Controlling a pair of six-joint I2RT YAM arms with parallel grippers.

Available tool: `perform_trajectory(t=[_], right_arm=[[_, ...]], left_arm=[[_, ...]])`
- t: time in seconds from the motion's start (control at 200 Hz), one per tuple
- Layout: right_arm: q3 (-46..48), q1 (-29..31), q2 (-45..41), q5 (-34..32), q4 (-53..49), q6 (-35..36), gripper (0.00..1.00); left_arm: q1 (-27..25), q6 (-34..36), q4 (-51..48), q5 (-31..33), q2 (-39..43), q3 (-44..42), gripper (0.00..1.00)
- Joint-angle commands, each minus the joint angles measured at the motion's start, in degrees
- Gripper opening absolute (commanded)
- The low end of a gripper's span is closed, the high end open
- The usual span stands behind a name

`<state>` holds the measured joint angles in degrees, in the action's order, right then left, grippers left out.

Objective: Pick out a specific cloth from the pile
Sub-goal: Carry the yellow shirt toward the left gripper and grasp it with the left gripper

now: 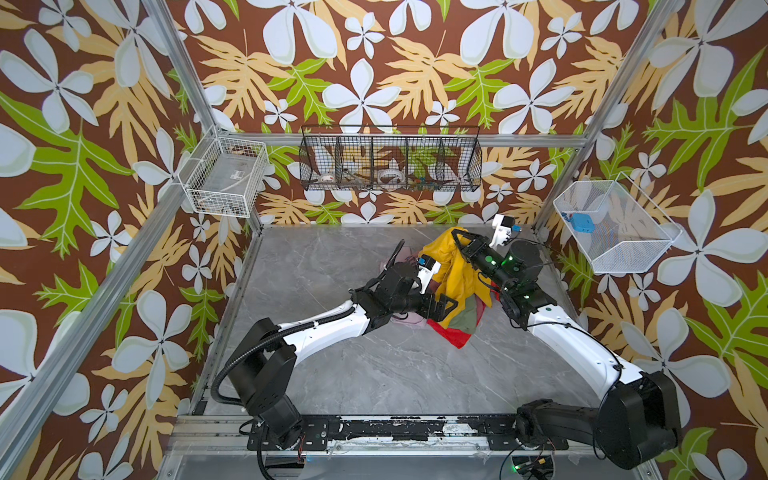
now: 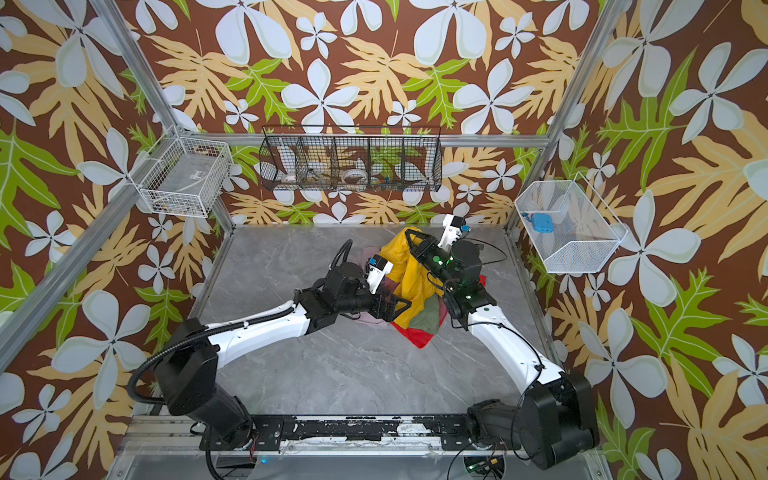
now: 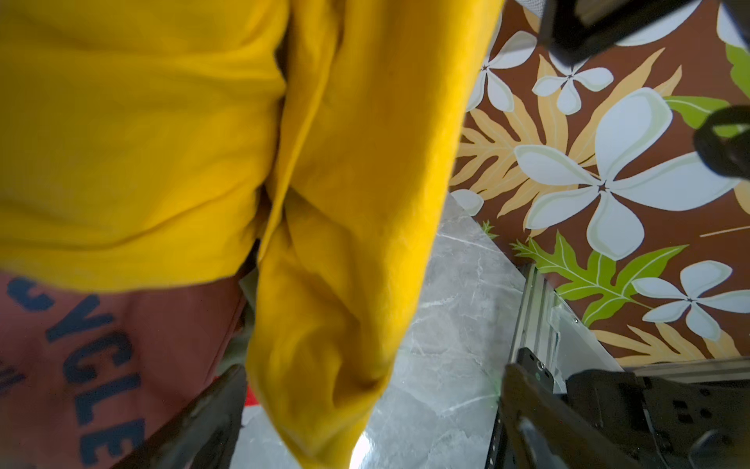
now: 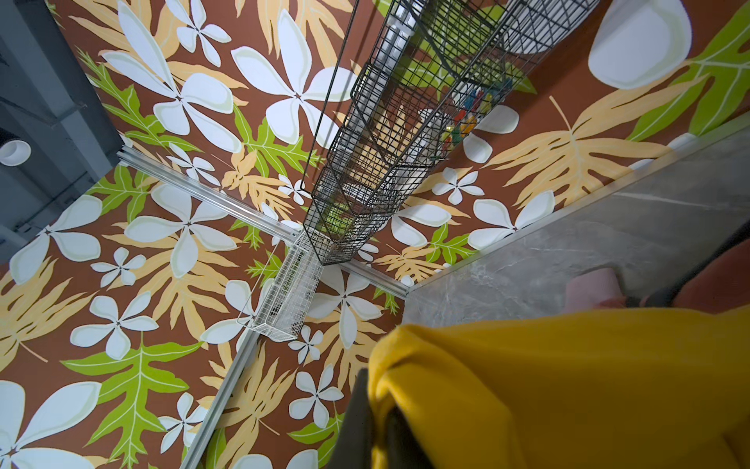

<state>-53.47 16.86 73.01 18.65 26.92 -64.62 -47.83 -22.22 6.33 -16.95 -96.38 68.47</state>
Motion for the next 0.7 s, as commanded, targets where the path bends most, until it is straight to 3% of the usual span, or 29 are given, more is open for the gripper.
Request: perform_trajectory(t=[0.0, 0.155, 0.23, 0.34, 0.42, 0.47, 0.566, 0.696], right_arm=[[-0.4, 0.0, -0.7, -1.4, 2.2, -0.6, 0.0], [-0.2, 0.1, -1.7, -2.1, 1.4, -0.3, 0.0], [-0.1, 0.0, -2.1, -2.8, 1.2, -0.1, 0.0], [-0.2, 0.0, -2.9, -4.8, -0.9, 1.5, 0.0], [-0.7, -0.3, -3.6, -6.3, -3.2, 2.6, 0.0], [-0.8, -0.7, -3.9, -7.3, -4.5, 3.1, 0.0], [-1.1, -1.6, -4.8, -8.7, -7.1, 4.8, 0.1], [-2.2, -2.2, -6.4, -12.7, -14.0, 9.3, 0.48]], left_arm=[[-0.2, 0.0, -4.4, 3.4, -3.9, 3.8, 0.95], [-0.2, -1.3, -4.0, 5.6, -6.0, 4.9, 0.85], [-0.2, -1.5, -4.1, 4.5, -6.6, 5.8, 0.63], [-0.2, -1.9, -3.5, 4.2, -4.7, 5.0, 0.21], [-0.2, -1.7, -2.8, 4.3, -2.0, 3.7, 0.01], [-0.2, -1.7, -2.8, 4.5, -0.1, 3.1, 0.0], [-0.2, -2.2, -2.7, 4.1, 3.0, 2.5, 0.0], [-0.2, -3.8, -1.9, 4.1, 6.5, 2.6, 0.0]])
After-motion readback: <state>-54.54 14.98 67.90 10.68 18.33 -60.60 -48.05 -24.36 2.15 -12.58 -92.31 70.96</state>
